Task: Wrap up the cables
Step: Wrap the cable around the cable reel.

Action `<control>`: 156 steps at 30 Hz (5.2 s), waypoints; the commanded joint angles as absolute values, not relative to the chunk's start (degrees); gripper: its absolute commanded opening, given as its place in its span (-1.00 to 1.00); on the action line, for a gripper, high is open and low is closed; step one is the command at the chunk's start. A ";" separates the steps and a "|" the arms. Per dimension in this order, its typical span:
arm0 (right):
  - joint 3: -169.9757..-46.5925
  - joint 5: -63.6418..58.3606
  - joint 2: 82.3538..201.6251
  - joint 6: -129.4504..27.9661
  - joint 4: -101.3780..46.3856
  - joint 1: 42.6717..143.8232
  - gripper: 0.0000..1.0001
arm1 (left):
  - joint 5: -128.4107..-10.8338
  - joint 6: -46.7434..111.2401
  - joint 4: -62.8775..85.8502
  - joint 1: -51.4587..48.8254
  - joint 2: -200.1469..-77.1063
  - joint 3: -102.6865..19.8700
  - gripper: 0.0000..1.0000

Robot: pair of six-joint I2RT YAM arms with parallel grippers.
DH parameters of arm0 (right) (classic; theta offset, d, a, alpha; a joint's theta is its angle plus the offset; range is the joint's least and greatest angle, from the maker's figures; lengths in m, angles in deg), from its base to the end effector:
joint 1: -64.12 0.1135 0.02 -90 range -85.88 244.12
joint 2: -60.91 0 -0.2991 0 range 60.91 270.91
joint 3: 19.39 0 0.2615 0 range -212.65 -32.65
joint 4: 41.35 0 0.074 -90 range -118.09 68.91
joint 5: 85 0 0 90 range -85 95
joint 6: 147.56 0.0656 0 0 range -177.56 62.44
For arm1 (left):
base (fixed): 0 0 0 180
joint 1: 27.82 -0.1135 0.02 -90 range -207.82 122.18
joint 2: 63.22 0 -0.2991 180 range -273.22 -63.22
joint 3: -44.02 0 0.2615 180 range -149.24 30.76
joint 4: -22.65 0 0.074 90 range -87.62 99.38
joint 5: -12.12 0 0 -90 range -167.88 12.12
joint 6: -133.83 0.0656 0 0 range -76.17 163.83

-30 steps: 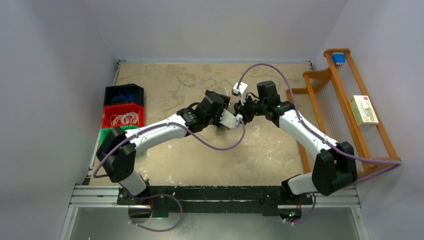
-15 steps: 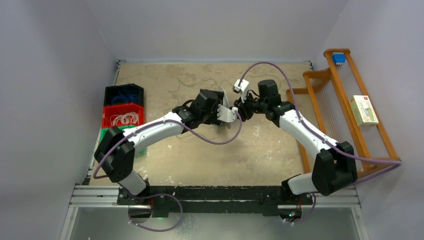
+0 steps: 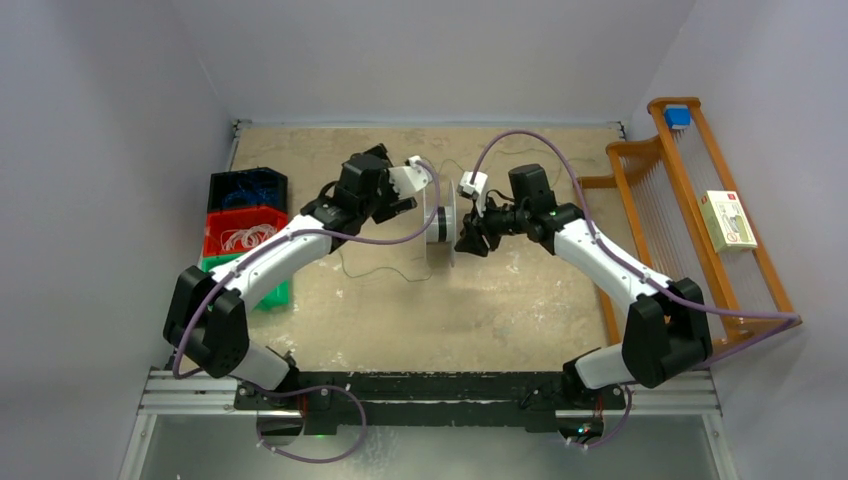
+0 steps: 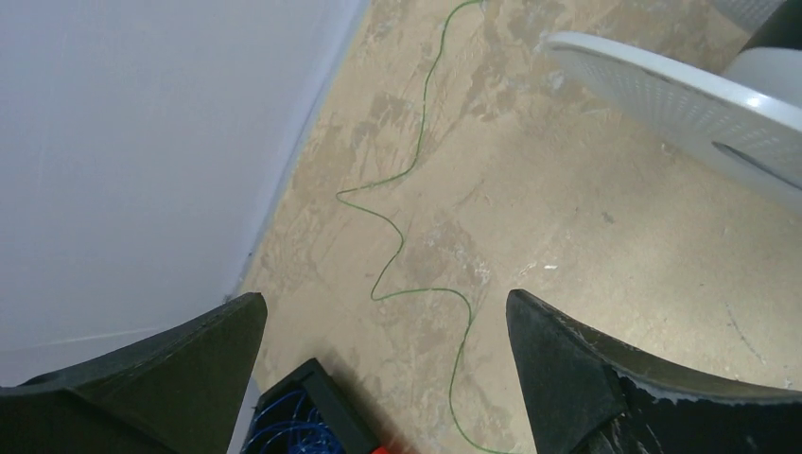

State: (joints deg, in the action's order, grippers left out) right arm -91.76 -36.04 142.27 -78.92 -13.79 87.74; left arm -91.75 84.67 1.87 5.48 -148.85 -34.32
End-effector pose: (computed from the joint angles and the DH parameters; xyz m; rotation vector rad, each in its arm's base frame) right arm 0.2874 0.1727 0.2948 -1.1698 1.7903 0.8073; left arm 0.3246 -0.1944 0.3138 1.1196 1.7309 0.3307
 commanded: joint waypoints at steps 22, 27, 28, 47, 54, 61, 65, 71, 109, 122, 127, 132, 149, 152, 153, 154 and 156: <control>-108.78 -21.35 129.37 -122.64 6.51 92.29 0.52 | -42.49 72.22 -13.13 -1.90 -142.20 -34.38 0.97; -110.24 -22.45 131.09 -137.14 11.62 96.02 0.56 | -42.34 69.98 -13.61 -1.89 -144.77 -35.85 0.97; -110.23 -21.74 131.37 -138.87 12.48 97.95 0.58 | -42.55 69.95 -13.60 -1.89 -145.11 -35.81 0.97; -101.96 -11.94 139.06 -143.06 17.78 113.16 0.11 | -45.97 65.64 -11.80 -1.97 -151.80 -38.67 0.97; -105.20 -15.88 138.98 -144.02 21.20 113.87 -0.75 | -46.30 65.39 -12.11 -3.47 -152.16 -38.58 0.97; -100.93 -19.91 134.56 -141.32 18.42 113.80 -1.00 | -45.12 65.01 -11.80 -6.31 -150.24 -38.63 0.98; -96.76 -23.86 127.97 -136.57 9.60 111.10 -1.00 | -43.76 65.31 -12.18 -8.06 -148.79 -39.59 0.98; -88.14 -38.99 120.65 -131.74 -2.98 99.56 -1.00 | -36.51 68.68 -14.38 -11.25 -144.58 -41.24 0.98; -90.84 -77.49 149.36 -168.24 31.64 76.00 -1.00 | -34.41 87.23 -8.73 0.37 -146.26 -25.88 0.57; -98.04 -65.59 148.27 -150.28 26.01 76.02 -0.12 | -50.39 74.99 -4.94 2.71 -146.46 -28.38 -1.00; -98.86 -53.06 139.24 -137.21 14.54 76.91 0.27 | -58.75 70.24 -11.18 4.10 -146.43 -34.35 -1.00; -99.66 -39.56 132.33 -127.01 5.09 86.35 0.38 | -63.50 66.30 -22.27 7.33 -150.49 -44.26 -1.00; -93.80 -26.54 131.56 -122.04 -10.60 100.97 0.35 | -72.13 53.93 -33.12 11.68 -160.83 -61.34 -1.00; -93.66 -25.96 132.93 -122.36 -10.25 101.91 0.34 | -72.74 54.56 -34.75 12.77 -162.38 -63.08 -1.00; -93.96 -25.52 133.49 -122.56 -9.84 102.22 0.33 | -73.20 54.69 -35.46 13.31 -162.92 -63.90 -1.00; -94.18 -25.09 133.95 -122.63 -9.67 102.52 0.32 | -73.64 54.79 -35.95 13.80 -163.42 -64.55 -1.00; -94.80 -24.45 134.85 -122.68 -9.18 102.62 0.29 | -74.34 54.89 -36.39 14.47 -163.98 -65.38 -1.00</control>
State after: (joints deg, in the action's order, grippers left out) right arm -94.01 -26.44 134.10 -123.12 -8.74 101.86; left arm -72.52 56.19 -34.78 12.72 -162.88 -61.70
